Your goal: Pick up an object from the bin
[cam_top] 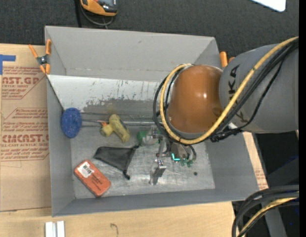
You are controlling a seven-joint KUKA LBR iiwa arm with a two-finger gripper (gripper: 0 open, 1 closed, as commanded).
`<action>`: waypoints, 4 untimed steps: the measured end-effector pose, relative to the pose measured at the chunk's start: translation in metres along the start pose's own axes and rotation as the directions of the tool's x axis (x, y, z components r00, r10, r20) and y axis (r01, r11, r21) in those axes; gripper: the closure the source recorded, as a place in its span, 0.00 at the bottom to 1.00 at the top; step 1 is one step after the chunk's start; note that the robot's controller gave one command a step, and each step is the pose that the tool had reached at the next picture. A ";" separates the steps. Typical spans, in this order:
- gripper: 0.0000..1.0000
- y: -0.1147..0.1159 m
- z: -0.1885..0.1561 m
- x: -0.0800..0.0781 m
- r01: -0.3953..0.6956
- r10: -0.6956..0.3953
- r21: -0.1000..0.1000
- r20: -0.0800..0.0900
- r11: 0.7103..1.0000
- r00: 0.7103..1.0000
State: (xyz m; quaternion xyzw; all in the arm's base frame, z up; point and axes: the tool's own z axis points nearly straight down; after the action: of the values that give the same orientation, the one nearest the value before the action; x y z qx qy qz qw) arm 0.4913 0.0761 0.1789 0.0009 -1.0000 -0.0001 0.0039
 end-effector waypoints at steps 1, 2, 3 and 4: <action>0.00 0.000 -0.004 -0.002 -0.001 0.001 -0.001 0.008 1.000 1.000; 0.00 0.039 0.011 -0.029 0.015 -0.015 0.000 0.010 1.000 1.000; 0.00 0.051 0.014 -0.050 0.057 -0.057 -0.003 0.010 0.998 0.998; 1.00 0.069 0.101 -0.065 0.133 -0.133 -0.006 0.023 0.991 0.991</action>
Offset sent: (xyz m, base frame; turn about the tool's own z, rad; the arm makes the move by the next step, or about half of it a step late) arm 0.0374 0.0551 -0.0174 -0.0241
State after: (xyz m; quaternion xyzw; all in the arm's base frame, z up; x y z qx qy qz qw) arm 0.5555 0.1449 0.0778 0.0675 -0.9977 -0.0042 -0.0071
